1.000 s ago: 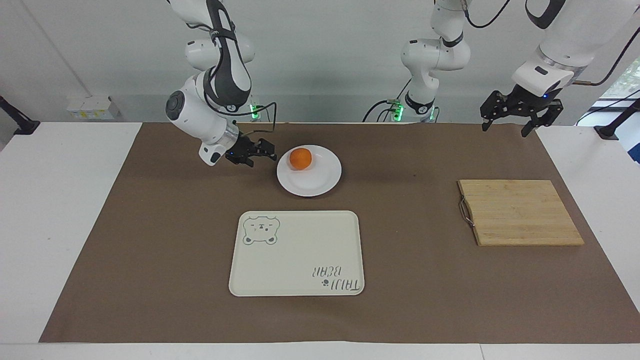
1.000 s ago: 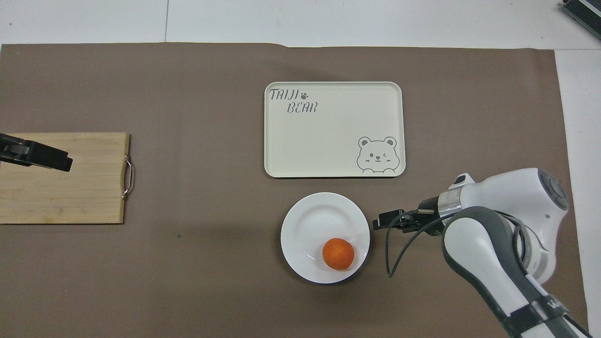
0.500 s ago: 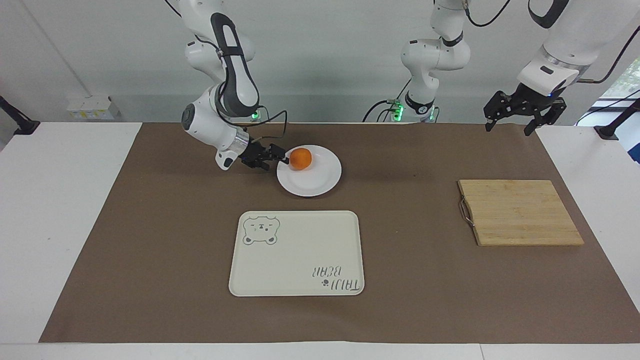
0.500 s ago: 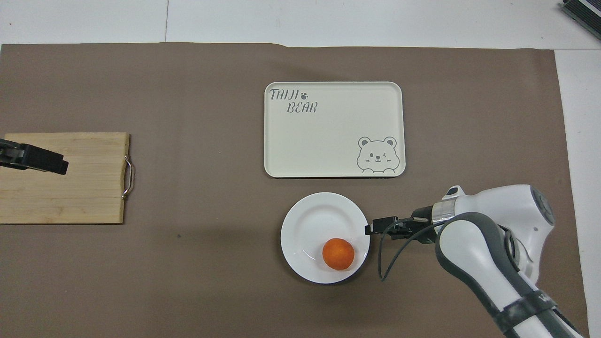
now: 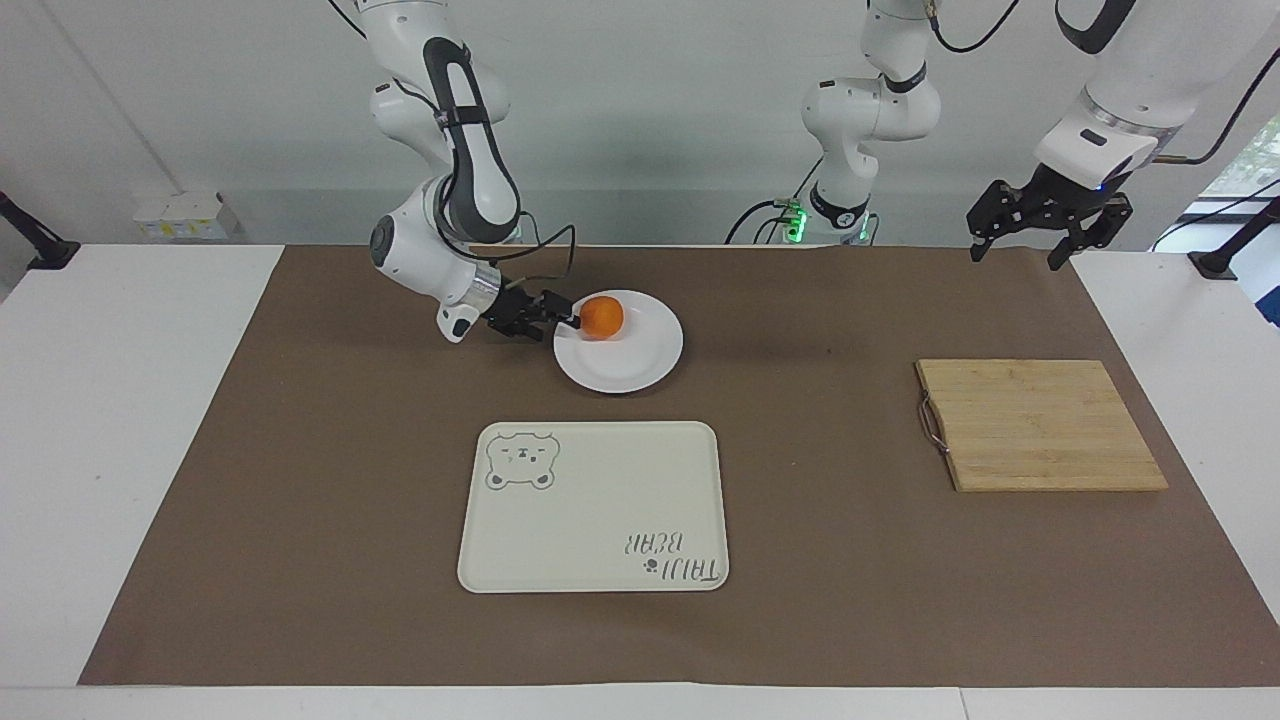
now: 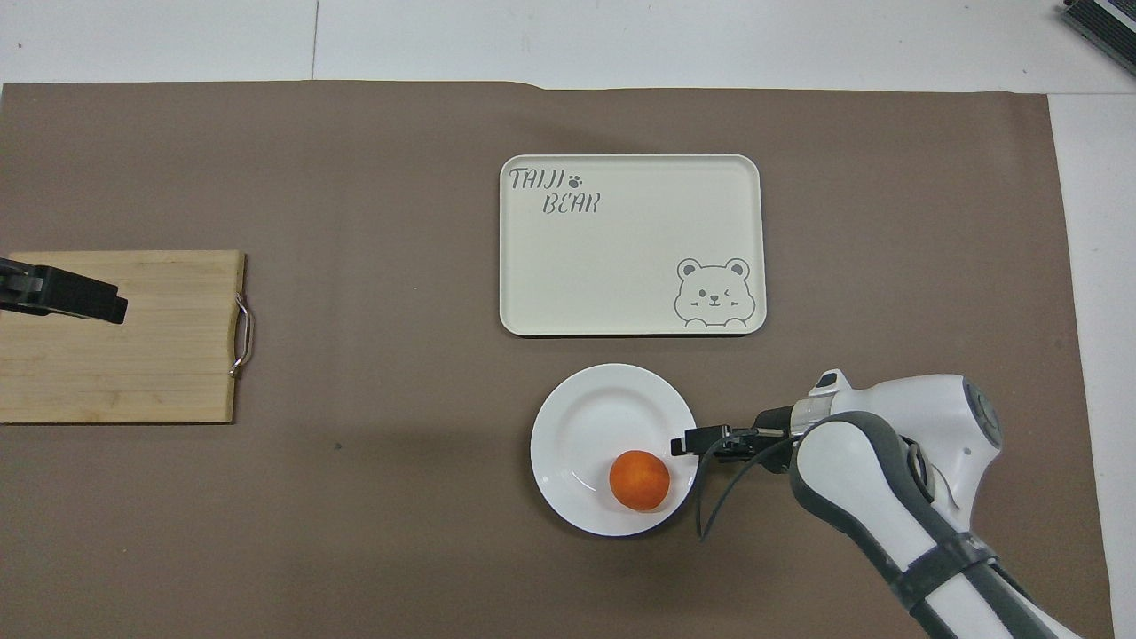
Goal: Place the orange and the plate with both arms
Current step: 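Grip the plate rim with the right gripper and slide it onto the tray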
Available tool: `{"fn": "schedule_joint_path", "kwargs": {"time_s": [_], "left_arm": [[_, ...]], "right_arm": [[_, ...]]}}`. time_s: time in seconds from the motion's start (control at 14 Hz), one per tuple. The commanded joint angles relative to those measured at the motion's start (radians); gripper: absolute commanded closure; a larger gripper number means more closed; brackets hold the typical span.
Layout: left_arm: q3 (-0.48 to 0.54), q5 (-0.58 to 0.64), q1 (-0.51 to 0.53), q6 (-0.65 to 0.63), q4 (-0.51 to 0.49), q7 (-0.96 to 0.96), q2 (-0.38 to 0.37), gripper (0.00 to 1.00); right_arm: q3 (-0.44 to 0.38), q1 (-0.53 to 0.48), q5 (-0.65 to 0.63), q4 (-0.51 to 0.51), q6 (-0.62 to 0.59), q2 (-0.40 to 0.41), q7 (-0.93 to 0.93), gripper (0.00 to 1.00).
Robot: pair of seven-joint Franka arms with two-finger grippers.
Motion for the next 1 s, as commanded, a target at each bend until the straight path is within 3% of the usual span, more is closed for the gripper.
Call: {"fn": "schedule_joint_path", "kwargs": {"time_s": [0.0, 0.07, 0.21, 0.29, 0.36, 0.93], "left_arm": [[-0.013, 0.017, 0.011, 0.018, -0.030, -0.014, -0.026, 0.00], [-0.013, 0.017, 0.011, 0.018, -0.030, -0.014, -0.026, 0.00], [-0.013, 0.017, 0.011, 0.018, -0.030, -0.014, -0.026, 0.00], [-0.013, 0.017, 0.011, 0.018, -0.030, -0.014, -0.026, 0.00], [-0.013, 0.017, 0.011, 0.018, -0.030, -0.014, -0.026, 0.00], [-0.013, 0.017, 0.011, 0.018, -0.030, -0.014, -0.026, 0.00]], "right_arm": [[0.000, 0.013, 0.060, -0.028, 0.032, -0.013, -0.036, 0.00], [0.000, 0.015, 0.062, -0.029, 0.036, -0.013, -0.036, 0.15], [0.000, 0.014, 0.062, -0.028, 0.035, -0.012, -0.026, 0.74], [0.000, 0.014, 0.062, -0.028, 0.033, -0.010, -0.023, 0.92], [0.000, 0.014, 0.062, -0.026, 0.033, -0.009, -0.014, 1.00], [0.000, 0.013, 0.062, 0.073, 0.013, 0.045, -0.008, 1.00]]}}
